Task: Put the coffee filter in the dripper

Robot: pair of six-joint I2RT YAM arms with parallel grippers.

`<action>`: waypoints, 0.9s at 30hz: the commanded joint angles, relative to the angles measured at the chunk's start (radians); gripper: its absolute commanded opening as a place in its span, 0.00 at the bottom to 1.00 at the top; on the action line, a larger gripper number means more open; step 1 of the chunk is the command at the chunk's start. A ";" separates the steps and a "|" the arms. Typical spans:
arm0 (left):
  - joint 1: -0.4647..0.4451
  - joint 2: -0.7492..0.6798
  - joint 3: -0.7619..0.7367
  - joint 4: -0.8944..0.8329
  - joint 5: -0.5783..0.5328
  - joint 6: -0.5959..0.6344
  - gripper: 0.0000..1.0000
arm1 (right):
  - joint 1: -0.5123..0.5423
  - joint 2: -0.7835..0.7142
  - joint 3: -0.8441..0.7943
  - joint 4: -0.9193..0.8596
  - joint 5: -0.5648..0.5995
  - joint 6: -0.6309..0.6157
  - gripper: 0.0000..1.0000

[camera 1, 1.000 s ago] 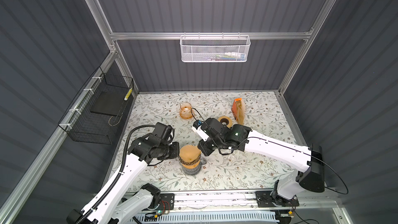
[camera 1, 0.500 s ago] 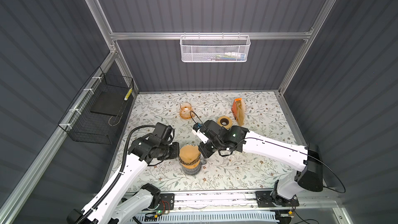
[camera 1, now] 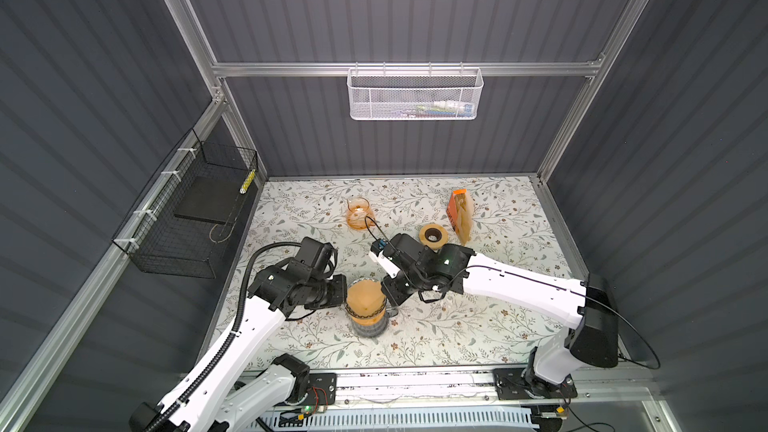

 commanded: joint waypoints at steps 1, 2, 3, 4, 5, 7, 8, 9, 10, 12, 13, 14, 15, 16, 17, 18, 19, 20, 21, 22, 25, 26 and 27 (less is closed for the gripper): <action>-0.003 -0.007 -0.008 -0.010 0.012 0.001 0.11 | 0.000 0.013 -0.016 -0.009 0.010 0.005 0.05; -0.003 -0.006 -0.008 -0.008 0.014 0.001 0.10 | -0.001 0.014 -0.014 -0.011 0.012 0.004 0.05; -0.004 -0.006 -0.008 -0.007 0.014 0.000 0.11 | 0.001 0.015 -0.013 -0.011 0.012 0.002 0.05; -0.004 -0.006 -0.008 -0.007 0.015 0.002 0.11 | 0.001 0.017 -0.011 -0.013 0.012 0.001 0.05; -0.003 -0.004 -0.008 -0.006 0.016 0.002 0.11 | 0.001 0.018 -0.011 -0.012 0.013 0.001 0.06; -0.004 -0.005 -0.010 -0.003 0.016 0.002 0.11 | 0.001 0.020 -0.009 -0.011 0.013 0.001 0.05; -0.003 -0.004 -0.010 -0.003 0.019 0.002 0.11 | 0.003 0.020 -0.009 -0.011 0.014 -0.001 0.05; -0.004 -0.002 -0.011 -0.002 0.022 0.002 0.11 | 0.003 0.022 -0.008 -0.011 0.013 -0.001 0.05; -0.004 -0.001 -0.010 -0.002 0.026 0.003 0.11 | 0.003 0.023 -0.006 -0.013 0.015 -0.002 0.05; -0.003 0.000 -0.008 -0.003 0.028 0.005 0.10 | 0.006 0.023 -0.002 -0.016 0.019 -0.004 0.06; -0.004 -0.001 -0.007 -0.005 0.028 0.004 0.10 | 0.006 0.023 -0.001 -0.016 0.021 -0.004 0.06; -0.003 0.000 -0.004 -0.006 0.026 0.006 0.11 | 0.006 0.023 0.000 -0.018 0.022 -0.004 0.06; -0.003 -0.001 -0.002 -0.006 0.024 0.006 0.11 | 0.005 0.023 0.003 -0.019 0.022 -0.004 0.06; -0.003 -0.001 0.001 -0.007 0.023 0.005 0.10 | 0.007 0.023 0.005 -0.020 0.023 -0.005 0.06; -0.004 -0.001 0.003 -0.007 0.023 0.006 0.10 | 0.007 0.022 0.006 -0.022 0.023 -0.005 0.06; -0.003 -0.001 0.005 -0.008 0.023 0.008 0.11 | 0.008 0.022 0.006 -0.020 0.023 -0.006 0.06; -0.004 0.000 0.008 -0.011 0.023 0.011 0.11 | 0.008 0.022 0.006 -0.021 0.023 -0.007 0.06; -0.004 0.000 0.008 -0.013 0.022 0.011 0.11 | 0.009 0.023 0.007 -0.021 0.023 -0.007 0.06; -0.004 0.002 0.008 -0.013 0.022 0.012 0.11 | 0.009 0.026 0.006 -0.022 0.022 -0.008 0.06; -0.003 0.002 0.008 -0.013 0.023 0.013 0.10 | 0.009 0.028 0.006 -0.020 0.024 -0.008 0.06; -0.004 0.005 0.011 -0.014 0.023 0.018 0.11 | 0.013 0.035 0.011 -0.028 0.029 -0.010 0.06; -0.003 0.006 0.012 -0.014 0.024 0.020 0.11 | 0.015 0.037 0.012 -0.028 0.030 -0.011 0.06; -0.004 0.008 0.014 -0.014 0.026 0.021 0.10 | 0.016 0.038 0.014 -0.028 0.028 -0.012 0.06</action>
